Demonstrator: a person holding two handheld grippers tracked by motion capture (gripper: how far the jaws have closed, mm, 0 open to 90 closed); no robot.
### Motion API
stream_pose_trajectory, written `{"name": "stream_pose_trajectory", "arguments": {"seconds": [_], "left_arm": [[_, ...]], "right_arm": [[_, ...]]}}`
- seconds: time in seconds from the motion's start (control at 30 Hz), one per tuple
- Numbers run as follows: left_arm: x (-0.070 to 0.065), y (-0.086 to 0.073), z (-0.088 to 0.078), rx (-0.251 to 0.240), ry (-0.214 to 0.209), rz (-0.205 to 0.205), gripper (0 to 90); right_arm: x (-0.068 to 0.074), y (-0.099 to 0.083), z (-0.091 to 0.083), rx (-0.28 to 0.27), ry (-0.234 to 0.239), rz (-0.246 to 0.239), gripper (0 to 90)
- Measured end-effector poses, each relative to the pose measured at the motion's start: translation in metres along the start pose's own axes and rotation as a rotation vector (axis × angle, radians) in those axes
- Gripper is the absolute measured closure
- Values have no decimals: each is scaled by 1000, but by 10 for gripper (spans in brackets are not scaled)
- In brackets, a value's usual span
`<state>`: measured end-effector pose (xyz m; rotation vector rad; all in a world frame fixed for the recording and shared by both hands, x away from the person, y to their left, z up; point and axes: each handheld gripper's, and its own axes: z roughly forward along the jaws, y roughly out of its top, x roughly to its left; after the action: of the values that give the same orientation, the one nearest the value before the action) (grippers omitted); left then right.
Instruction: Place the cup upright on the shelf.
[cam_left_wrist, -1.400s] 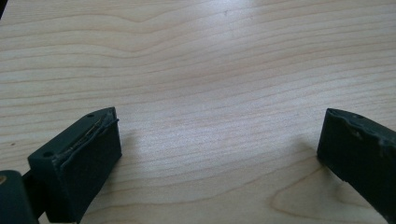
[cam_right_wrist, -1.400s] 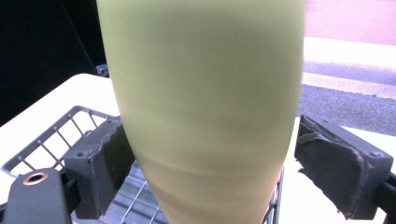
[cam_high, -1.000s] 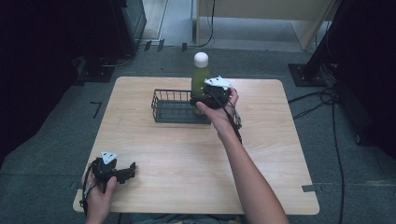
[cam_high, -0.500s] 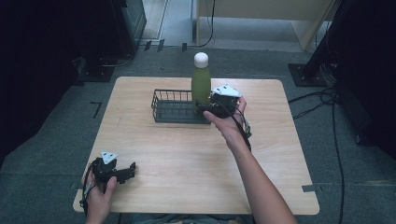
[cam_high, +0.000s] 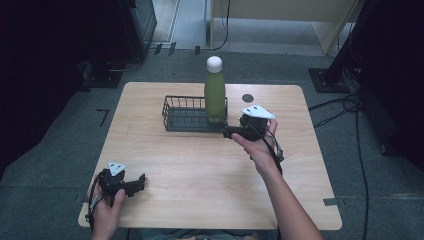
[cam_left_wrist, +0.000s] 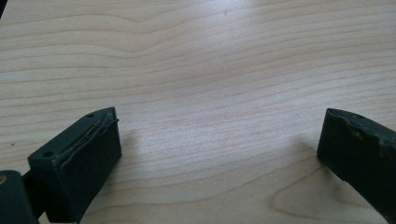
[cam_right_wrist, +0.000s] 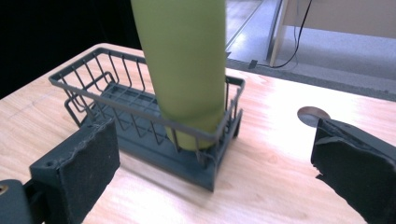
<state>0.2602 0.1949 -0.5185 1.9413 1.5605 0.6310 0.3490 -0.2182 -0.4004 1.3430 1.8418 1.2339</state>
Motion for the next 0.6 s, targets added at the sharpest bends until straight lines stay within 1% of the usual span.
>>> {"name": "stream_pose_trajectory", "arguments": {"seconds": [0.27,0.33,0.37,0.47,0.5,0.57,0.6], "left_arm": [[0,0,0,-1,0,0,0],[0,0,0,-2,0,0,0],[0,0,0,-2,0,-1,0],[0,0,0,0,0,0,0],[0,0,0,0,0,0,0],[0,0,0,0,0,1,0],[0,0,0,1,0,2,0]], "right_arm": [[-13,-16,-24,1,-10,10,1],[-14,-18,-26,2,-14,14,1],[-19,-24,-33,3,-20,11,1],[-24,-30,-40,8,-27,18,1],[-24,-30,-40,8,-27,18,1],[-29,-36,-46,10,-35,23,1],[-34,-43,-51,15,-43,26,1]]}}
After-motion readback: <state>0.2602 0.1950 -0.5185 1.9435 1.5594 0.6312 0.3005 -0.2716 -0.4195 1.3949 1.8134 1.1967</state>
